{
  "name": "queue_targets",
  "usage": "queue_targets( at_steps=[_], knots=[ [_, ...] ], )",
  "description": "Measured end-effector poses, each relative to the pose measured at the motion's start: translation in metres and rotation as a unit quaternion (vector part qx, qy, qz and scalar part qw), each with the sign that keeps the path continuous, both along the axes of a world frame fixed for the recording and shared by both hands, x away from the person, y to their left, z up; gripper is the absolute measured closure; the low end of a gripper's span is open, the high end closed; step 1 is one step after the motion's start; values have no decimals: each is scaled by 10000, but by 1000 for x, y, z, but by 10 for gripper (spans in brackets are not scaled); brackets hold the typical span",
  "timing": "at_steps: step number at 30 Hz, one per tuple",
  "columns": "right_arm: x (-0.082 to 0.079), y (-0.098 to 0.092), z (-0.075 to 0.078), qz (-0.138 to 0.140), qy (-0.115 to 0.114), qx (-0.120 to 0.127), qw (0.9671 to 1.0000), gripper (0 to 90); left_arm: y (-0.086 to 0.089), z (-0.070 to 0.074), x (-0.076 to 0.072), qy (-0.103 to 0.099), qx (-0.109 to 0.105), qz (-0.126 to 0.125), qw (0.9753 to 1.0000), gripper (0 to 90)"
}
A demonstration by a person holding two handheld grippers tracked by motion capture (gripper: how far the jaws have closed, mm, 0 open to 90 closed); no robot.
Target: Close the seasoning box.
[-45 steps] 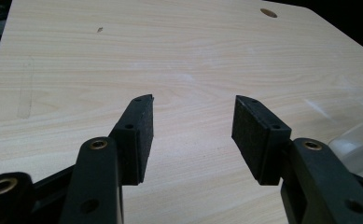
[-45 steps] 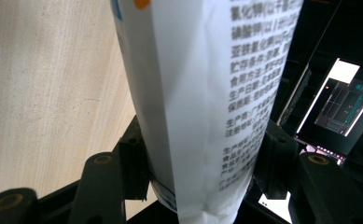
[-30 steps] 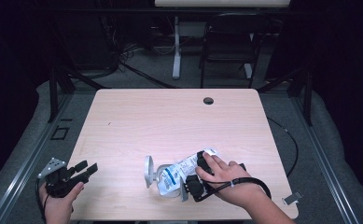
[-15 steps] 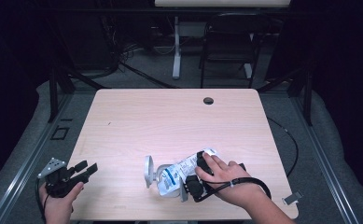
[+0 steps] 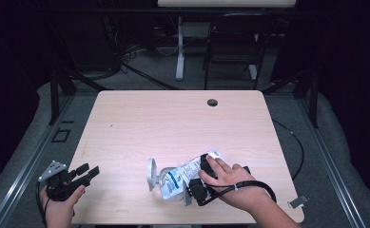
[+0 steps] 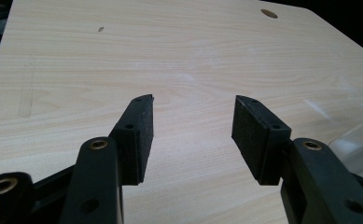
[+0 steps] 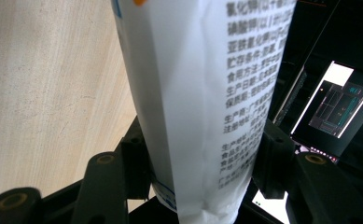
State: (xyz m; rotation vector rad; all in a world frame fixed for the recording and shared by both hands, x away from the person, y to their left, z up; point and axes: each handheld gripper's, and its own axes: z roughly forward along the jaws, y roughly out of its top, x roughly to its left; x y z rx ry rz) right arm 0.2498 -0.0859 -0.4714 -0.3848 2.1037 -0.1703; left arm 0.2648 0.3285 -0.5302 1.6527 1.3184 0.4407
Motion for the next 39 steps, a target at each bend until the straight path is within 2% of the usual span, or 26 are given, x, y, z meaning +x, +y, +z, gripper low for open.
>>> queue_targets(
  at_steps=[14, 39],
  knots=[
    [-1, 1, 1, -3, -65, -97, 9999, 492, 1, -1, 0, 17, 10, 6, 10000, 489],
    [-1, 1, 3, 13, -53, -94, 9999, 510, 1, -1, 0, 20, 13, 7, 10000, 489]
  ],
)
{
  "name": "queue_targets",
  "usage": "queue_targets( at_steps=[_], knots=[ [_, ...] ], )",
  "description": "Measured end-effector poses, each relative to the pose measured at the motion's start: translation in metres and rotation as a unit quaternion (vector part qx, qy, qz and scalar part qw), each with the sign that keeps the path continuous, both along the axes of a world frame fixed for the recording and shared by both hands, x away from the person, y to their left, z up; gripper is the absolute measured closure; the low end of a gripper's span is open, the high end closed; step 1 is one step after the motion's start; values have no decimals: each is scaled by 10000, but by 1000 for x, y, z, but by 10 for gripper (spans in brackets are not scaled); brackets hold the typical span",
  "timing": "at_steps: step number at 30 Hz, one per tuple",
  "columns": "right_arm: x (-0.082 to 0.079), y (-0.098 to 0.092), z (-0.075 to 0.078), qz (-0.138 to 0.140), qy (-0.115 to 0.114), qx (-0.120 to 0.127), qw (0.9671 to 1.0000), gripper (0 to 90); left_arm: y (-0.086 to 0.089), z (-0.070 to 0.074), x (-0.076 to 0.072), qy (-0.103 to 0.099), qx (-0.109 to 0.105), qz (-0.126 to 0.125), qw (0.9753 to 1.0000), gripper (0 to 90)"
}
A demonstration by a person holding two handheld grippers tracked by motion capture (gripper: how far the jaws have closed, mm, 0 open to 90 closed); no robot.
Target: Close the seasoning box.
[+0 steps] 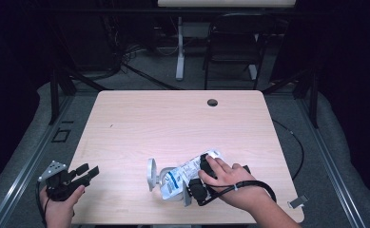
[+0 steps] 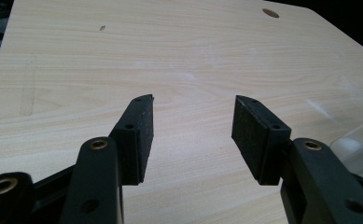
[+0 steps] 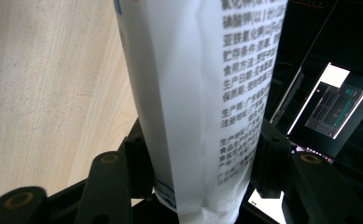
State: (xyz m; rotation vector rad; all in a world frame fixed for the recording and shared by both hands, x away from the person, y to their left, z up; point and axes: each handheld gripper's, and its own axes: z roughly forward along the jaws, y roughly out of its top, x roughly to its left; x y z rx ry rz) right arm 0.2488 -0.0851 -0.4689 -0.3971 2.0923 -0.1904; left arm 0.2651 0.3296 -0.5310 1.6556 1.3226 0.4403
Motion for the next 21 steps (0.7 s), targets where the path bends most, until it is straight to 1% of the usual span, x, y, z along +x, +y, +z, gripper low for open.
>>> queue_targets(
  at_steps=[7, 8, 11, 14, 15, 21],
  knots=[
    [-1, 0, 1, 8, -14, 12, 10000, 521, 0, 0, 0, 0, 0, 3, 10000, 489],
    [-1, 1, 2, -5, -40, -46, 10000, 522, 0, 0, 0, 6, 2, -1, 10000, 489],
    [-2, 1, 2, -4, -31, -38, 10000, 525, 0, 0, 0, 3, 0, 1, 10000, 489],
    [-1, 0, 1, 18, 23, 77, 10000, 530, 0, 0, 0, -2, -4, 7, 10000, 489],
    [-1, 0, 1, 7, 1, 29, 10000, 531, 0, 0, 0, -3, -7, 8, 10000, 489],
    [-2, 0, 2, 19, 14, 26, 10000, 541, 0, 0, 0, 8, 4, 5, 10000, 489]
  ],
)
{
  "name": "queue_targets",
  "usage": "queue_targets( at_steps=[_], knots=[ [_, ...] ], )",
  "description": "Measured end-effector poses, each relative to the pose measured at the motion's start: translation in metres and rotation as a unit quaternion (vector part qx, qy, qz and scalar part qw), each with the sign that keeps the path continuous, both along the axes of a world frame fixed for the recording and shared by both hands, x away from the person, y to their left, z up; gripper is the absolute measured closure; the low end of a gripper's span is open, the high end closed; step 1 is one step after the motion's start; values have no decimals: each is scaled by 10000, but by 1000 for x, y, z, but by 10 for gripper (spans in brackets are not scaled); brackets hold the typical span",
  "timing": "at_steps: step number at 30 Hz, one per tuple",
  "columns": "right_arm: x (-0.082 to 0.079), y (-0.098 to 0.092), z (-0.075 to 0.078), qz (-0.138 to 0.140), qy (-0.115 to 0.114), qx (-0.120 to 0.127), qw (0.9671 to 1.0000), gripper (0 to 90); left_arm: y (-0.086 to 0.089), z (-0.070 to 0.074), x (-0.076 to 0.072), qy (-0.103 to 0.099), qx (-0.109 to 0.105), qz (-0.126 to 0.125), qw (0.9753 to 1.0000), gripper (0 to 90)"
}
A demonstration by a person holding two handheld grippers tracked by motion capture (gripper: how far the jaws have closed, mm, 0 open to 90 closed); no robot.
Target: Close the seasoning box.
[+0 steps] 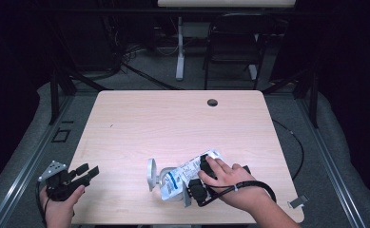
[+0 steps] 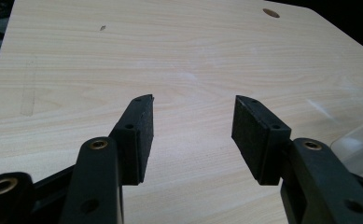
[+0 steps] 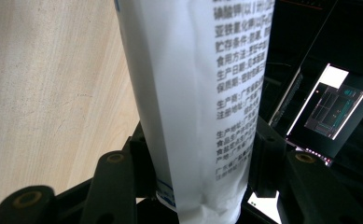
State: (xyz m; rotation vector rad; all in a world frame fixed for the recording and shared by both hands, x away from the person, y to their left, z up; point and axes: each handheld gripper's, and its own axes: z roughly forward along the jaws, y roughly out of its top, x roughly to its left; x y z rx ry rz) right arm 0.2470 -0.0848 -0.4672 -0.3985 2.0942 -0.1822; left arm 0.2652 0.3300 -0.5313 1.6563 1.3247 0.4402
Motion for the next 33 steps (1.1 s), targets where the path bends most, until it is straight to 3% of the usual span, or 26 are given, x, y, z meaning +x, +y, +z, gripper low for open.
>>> queue_targets(
  at_steps=[33],
  knots=[
    [-1, 1, 4, 14, -18, -7, 10000, 595, 1, 0, 0, -12, 4, 21, 10000, 489]
  ],
)
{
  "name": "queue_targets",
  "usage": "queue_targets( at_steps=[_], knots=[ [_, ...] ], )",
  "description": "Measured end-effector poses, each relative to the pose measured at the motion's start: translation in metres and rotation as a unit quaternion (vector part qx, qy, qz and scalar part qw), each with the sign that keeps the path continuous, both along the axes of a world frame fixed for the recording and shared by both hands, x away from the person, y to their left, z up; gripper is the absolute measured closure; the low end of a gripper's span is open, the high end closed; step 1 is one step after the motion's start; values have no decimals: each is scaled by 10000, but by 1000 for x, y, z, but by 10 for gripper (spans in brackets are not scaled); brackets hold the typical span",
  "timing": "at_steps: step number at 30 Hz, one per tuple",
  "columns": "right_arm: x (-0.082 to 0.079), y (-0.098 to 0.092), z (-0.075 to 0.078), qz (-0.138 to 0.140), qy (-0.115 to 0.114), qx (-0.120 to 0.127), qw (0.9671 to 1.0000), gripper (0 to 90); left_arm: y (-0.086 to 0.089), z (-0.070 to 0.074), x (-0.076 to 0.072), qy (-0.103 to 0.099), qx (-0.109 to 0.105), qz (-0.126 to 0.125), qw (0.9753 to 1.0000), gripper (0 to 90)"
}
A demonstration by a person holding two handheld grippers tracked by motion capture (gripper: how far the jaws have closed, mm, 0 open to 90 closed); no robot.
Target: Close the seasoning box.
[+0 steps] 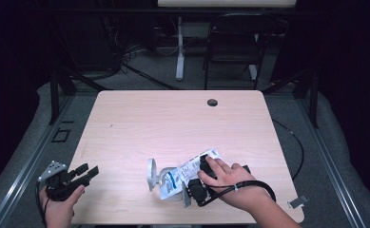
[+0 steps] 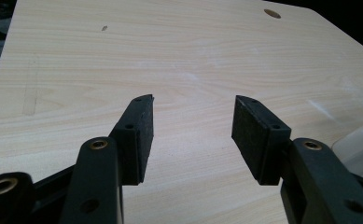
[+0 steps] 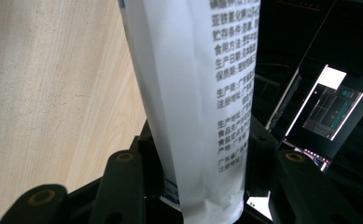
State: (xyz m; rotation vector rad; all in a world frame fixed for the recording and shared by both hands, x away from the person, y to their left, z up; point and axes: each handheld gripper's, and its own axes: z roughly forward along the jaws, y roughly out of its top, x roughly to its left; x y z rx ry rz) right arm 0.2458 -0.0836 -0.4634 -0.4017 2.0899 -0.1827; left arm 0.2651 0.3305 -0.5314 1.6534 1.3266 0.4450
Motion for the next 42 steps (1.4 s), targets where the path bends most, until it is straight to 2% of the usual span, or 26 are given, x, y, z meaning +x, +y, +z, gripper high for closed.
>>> queue_targets(
  at_steps=[25, 31, 32, 38, 42],
  knots=[
    [-1, -1, 0, 75, -13, 52, 10000, 636, 0, -1, 0, 6, -7, 33, 10000, 493],
    [-2, 0, 0, 74, -47, -15, 10000, 656, 0, -1, 1, 7, -10, 36, 10000, 493],
    [-4, 1, 1, 47, -91, -102, 9999, 658, 0, -1, 1, 7, -7, 35, 10000, 493],
    [-4, 0, 0, 120, -95, -47, 9999, 669, 0, -1, 0, 7, -10, 39, 10000, 492],
    [-5, 1, 1, 115, -147, -127, 9997, 675, 0, -1, 1, 9, -11, 40, 10000, 493]
  ],
)
